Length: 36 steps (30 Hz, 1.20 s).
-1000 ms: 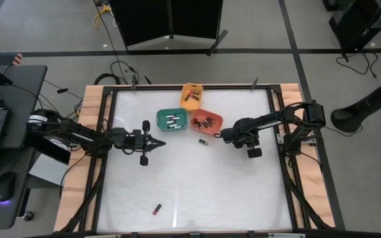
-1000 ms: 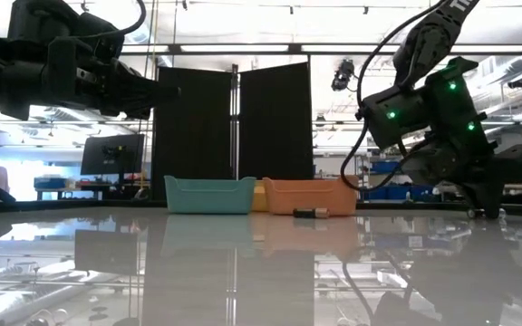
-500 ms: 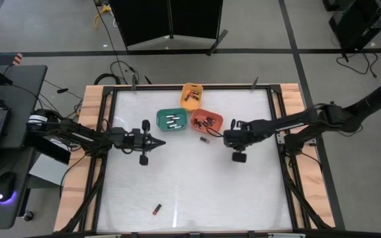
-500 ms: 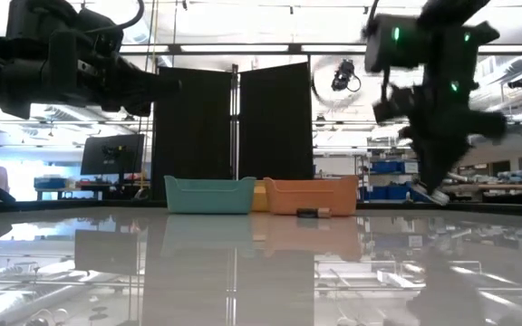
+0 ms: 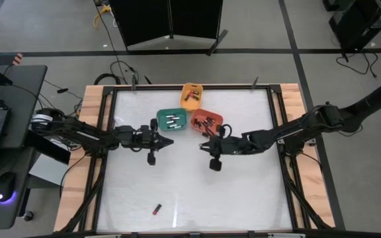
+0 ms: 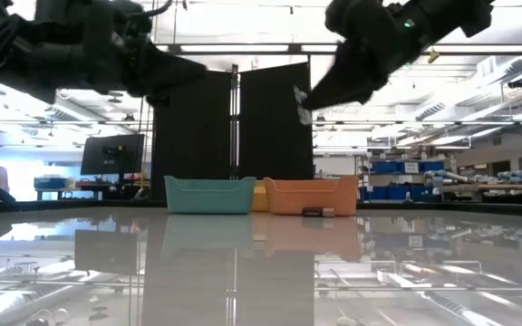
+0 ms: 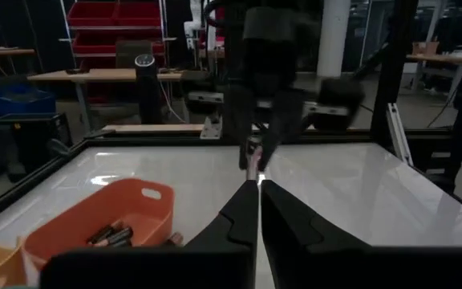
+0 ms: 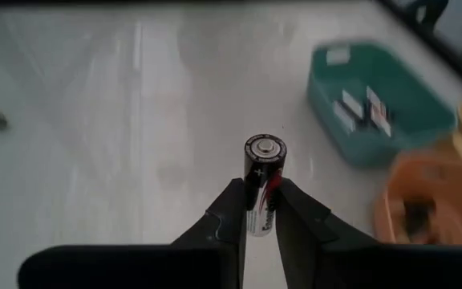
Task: Sort batteries
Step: Put the silver battery into the green bin
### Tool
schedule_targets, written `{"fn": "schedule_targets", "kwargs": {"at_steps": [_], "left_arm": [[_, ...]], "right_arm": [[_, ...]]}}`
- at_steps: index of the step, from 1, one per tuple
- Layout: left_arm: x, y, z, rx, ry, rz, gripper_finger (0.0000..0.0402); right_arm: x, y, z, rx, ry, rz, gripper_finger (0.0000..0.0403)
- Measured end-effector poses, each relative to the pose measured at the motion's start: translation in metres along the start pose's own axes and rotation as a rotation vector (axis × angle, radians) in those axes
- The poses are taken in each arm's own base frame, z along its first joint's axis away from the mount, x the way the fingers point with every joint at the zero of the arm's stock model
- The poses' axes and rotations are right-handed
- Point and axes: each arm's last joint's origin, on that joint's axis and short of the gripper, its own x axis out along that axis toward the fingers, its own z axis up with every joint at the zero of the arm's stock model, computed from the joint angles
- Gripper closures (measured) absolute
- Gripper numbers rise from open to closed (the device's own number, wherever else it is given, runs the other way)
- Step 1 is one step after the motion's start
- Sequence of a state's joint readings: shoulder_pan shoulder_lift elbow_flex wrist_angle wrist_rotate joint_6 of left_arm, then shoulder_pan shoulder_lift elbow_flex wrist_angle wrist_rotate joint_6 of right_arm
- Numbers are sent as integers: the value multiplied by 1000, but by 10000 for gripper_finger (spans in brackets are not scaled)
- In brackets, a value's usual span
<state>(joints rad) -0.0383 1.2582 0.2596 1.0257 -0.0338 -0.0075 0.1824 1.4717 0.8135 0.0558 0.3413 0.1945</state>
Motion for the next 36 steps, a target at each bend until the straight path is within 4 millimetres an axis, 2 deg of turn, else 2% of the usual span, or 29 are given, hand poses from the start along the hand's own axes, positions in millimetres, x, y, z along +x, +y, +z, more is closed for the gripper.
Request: {"fn": "schedule_targets", "kwargs": {"at_steps": [5, 8, 15, 20, 27, 36], "left_arm": [[23, -1, 9, 3, -13, 0, 347], [35, -1, 7, 3, 12, -3, 320], [56, -5, -3, -33, 65, -85, 252], [73, -7, -6, -60, 73, -139, 220], [91, -9, -5, -86, 63, -166, 208], [92, -11, -1, -102, 12, -179, 208]], "right_arm": [[14, 11, 2, -52, -104, 1, 346], [19, 16, 3, -54, -152, 12, 347], [20, 20, 6, -55, -206, 16, 346], [19, 21, 7, -57, -219, 20, 347], [19, 22, 7, -64, -219, 24, 347], [18, 23, 7, -69, -222, 16, 347]]}}
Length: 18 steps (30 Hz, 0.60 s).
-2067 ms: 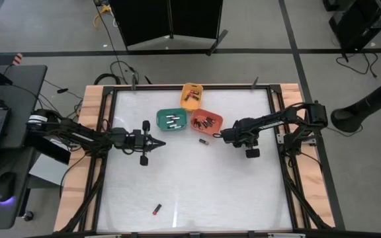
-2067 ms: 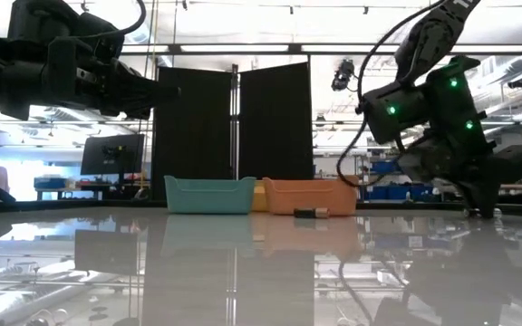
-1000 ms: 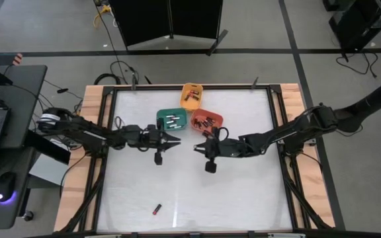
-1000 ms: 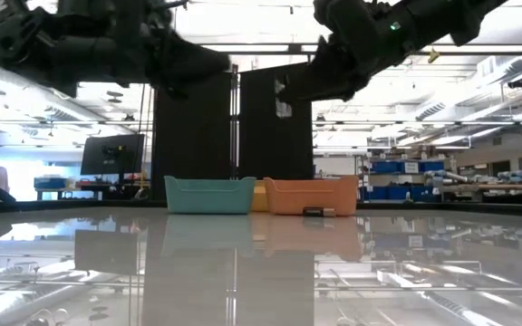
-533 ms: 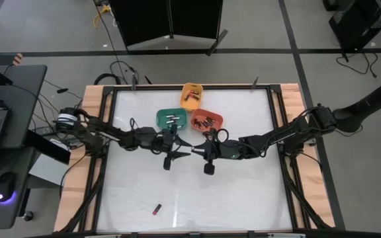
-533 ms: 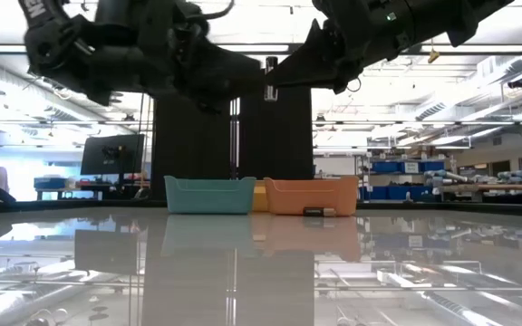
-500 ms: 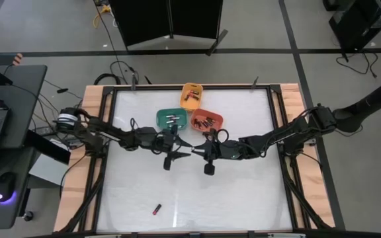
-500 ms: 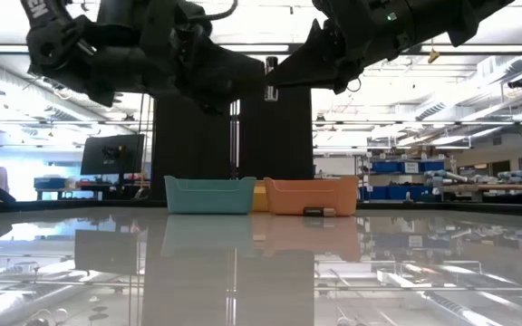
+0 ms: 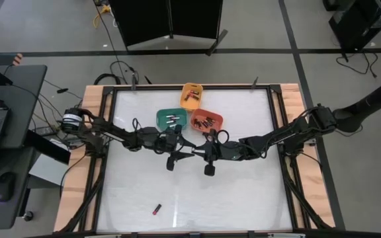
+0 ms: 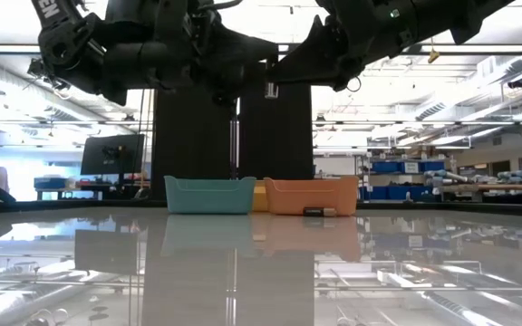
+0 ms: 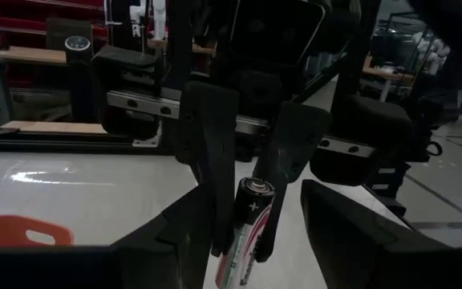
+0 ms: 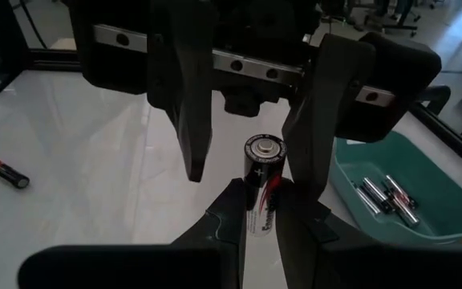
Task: Sort batteries
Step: Put the silver battery into the green bin
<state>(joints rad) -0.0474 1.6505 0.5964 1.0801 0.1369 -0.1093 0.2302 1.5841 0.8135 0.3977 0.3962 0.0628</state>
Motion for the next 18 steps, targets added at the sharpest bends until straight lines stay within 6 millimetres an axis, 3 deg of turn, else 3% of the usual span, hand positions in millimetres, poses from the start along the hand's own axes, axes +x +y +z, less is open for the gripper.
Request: {"fn": "schedule_targets", "kwargs": {"at_steps": [18], "left_arm": [[0, -3, 0, 32, -1, 22, 302]], "right_arm": [[0, 0, 1, 0, -6, 1, 347]]}}
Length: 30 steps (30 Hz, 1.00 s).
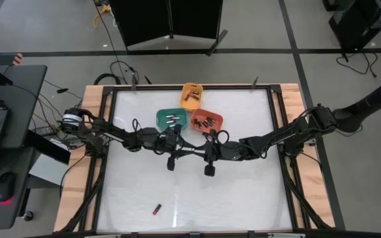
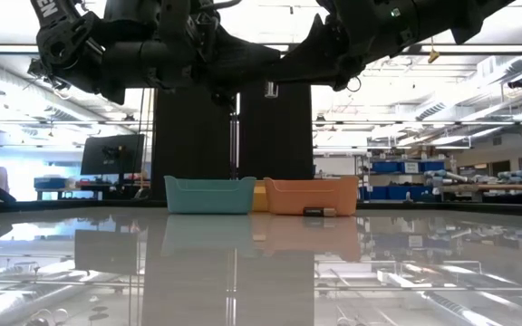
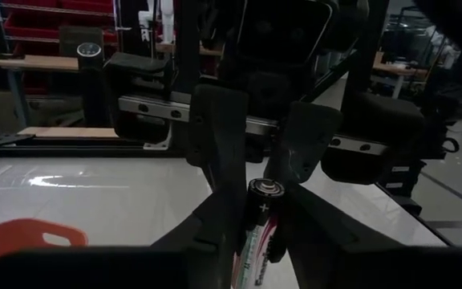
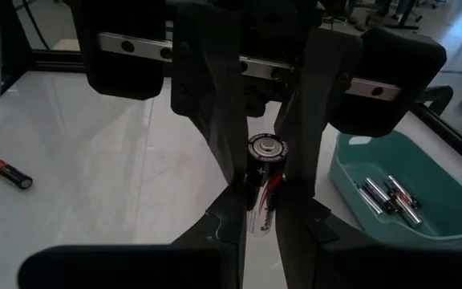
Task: Sort batteries
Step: Put the silver battery into the green bin
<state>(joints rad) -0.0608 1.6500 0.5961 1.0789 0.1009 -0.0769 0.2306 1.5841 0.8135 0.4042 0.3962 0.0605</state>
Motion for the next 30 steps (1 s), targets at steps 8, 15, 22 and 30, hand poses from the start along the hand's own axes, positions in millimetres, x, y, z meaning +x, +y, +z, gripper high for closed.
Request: {"fn": "schedule_targets", "kwargs": {"at_steps": [8, 15, 22, 30], "left_arm": [[0, -1, 1, 12, -5, -22, 304], [0, -4, 3, 26, -22, -60, 287], [0, -10, 4, 77, -46, -90, 250], [0, -11, 5, 50, -49, -95, 244]], "right_arm": [[0, 0, 0, -3, -3, 0, 347], [0, 0, 2, -12, -24, 3, 347], [-2, 6, 5, -28, -56, 20, 347], [-3, 7, 6, -41, -67, 19, 347]]}}
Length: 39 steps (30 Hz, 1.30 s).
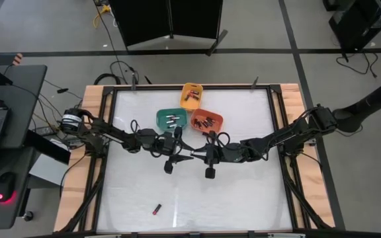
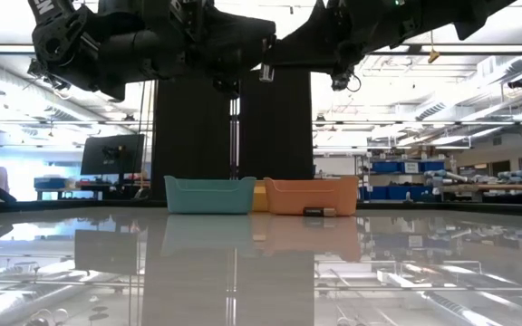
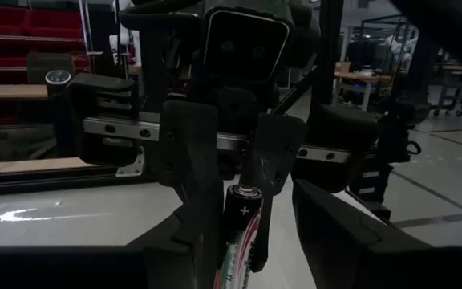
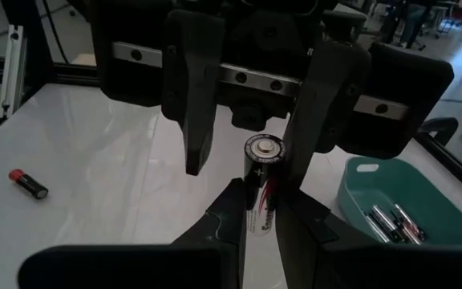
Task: Sort batteries
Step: Put the silver battery into the green bin
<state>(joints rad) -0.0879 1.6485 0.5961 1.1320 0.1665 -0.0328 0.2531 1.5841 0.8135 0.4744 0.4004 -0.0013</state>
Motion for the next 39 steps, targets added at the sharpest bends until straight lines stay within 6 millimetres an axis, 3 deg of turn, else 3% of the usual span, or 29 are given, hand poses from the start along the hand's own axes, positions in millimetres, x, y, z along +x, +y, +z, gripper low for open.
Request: {"fn": "schedule_targets", "kwargs": {"at_steps": [7, 18, 32, 39], "left_arm": [[3, 1, 1, -23, 15, 4, 253], [11, 4, 2, -1, 88, 73, 342], [10, 4, 5, 16, 95, 79, 343], [8, 14, 5, 15, 95, 85, 343]], "right_arm": [[0, 0, 1, 3, -10, -1, 347], [0, -1, -2, 6, 3, -6, 347], [0, 0, -2, 7, 8, -5, 342], [1, -1, -2, 24, 12, -25, 314]]}}
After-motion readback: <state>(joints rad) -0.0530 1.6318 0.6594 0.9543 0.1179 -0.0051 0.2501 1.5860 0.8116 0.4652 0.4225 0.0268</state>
